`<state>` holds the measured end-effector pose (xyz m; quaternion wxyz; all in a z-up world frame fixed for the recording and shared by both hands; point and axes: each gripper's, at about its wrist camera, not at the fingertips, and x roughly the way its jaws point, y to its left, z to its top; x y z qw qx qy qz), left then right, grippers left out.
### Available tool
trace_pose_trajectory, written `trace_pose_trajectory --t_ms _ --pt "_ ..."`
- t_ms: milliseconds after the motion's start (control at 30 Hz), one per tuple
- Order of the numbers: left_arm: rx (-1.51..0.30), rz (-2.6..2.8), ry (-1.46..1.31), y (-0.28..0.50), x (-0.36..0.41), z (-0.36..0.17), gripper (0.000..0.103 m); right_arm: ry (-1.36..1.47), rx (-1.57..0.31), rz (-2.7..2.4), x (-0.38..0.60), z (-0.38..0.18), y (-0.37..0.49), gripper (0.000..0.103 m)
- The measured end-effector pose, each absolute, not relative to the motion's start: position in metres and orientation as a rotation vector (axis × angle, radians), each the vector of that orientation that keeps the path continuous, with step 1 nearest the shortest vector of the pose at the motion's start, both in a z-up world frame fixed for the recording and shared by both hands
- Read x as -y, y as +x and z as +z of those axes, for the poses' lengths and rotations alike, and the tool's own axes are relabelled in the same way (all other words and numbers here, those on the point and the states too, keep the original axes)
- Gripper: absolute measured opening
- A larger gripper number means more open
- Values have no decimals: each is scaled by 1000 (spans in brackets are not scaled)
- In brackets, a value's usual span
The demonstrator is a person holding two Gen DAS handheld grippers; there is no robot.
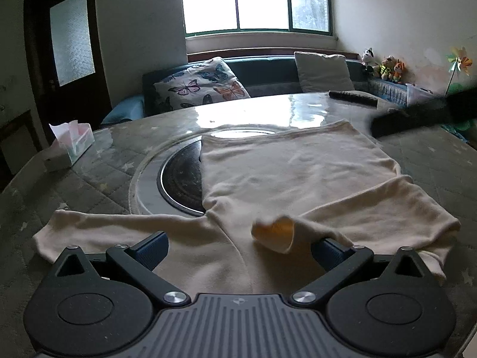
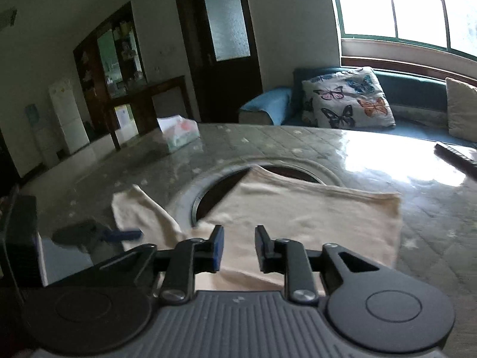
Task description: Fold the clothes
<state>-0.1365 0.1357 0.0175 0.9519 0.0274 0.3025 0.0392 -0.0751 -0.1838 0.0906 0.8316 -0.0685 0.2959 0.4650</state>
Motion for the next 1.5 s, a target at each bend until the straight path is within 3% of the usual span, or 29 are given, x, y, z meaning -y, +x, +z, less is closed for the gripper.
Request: trace_pose_trajectory --t_ms 400,667,733,867,933,1000,1100,1200,1267,1333,1500 --pt "-586 129 23 -149 -156 35 103 -201 -837 874 260 25 -76 28" --pt "-581 42 9 -153 -159 47 97 -194 -749 875 258 43 -65 28" --pt "-611 12 20 -147 -154 42 86 -206 -732 868 252 45 -58 28" --pt "-663 -27 41 -133 -150 30 74 -242 -717 868 243 44 -46 28" --pt "-688 -38 43 -126 -149 24 59 -279 -708 876 239 43 -44 28" --pt "-707 -45 40 -120 -150 18 50 -311 -698 881 236 42 -42 28" --pt "-723 -67 35 -115 -151 12 23 -348 -688 897 233 39 -38 27" --pt "-714 -72 47 -113 -150 12 8 -369 -688 908 231 34 -34 27" --pt "-698 -75 48 -113 -151 18 6 -384 -693 914 229 30 -30 26" --pt "-666 -77 54 -114 -152 26 5 -397 -692 907 229 27 -29 9" --pt "-627 -62 76 -110 -155 32 5 -370 -685 892 235 29 -27 5"
